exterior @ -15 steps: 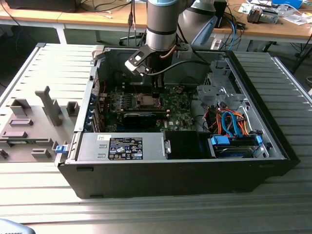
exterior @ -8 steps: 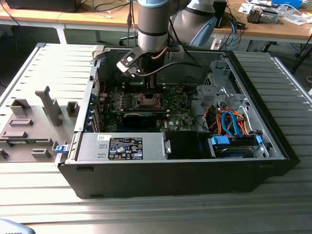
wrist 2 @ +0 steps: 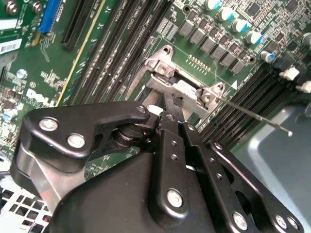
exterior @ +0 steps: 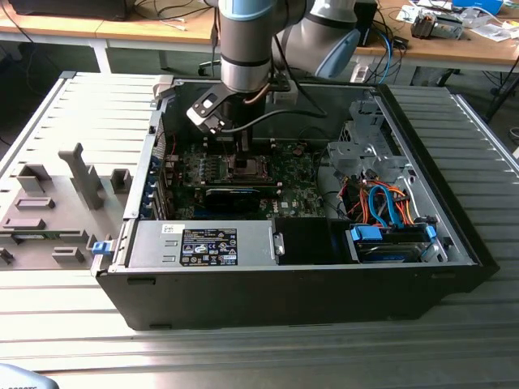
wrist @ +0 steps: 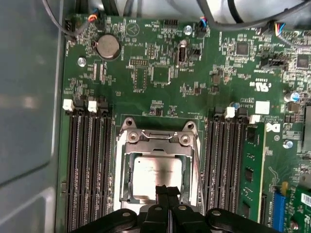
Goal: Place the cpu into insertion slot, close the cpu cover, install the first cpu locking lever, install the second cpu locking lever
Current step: 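Close the cpu cover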
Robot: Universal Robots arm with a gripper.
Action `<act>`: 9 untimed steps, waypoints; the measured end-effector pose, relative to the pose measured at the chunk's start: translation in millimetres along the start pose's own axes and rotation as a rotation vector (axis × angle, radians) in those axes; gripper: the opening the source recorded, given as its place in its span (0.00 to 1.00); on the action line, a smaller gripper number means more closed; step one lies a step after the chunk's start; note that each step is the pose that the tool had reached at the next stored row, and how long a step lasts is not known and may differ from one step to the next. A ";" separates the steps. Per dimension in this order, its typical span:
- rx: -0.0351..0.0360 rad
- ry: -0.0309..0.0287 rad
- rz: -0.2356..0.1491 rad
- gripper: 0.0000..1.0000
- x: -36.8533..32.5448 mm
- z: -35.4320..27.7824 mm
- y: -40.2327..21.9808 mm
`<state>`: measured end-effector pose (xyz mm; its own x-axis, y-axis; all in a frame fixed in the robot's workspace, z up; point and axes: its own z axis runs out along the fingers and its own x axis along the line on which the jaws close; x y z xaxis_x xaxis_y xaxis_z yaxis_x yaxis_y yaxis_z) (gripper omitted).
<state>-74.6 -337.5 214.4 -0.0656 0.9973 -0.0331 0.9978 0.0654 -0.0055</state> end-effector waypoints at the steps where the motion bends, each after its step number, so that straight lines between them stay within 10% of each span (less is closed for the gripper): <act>1: 0.0000 0.0000 0.000 0.11 0.2 2.2 -1.4; 9: 0.0007 -0.0006 0.000 0.11 0.5 9.4 -4.8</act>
<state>-79.4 -337.6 205.1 -0.0656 0.9973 -0.0337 0.9978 0.0655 -0.0062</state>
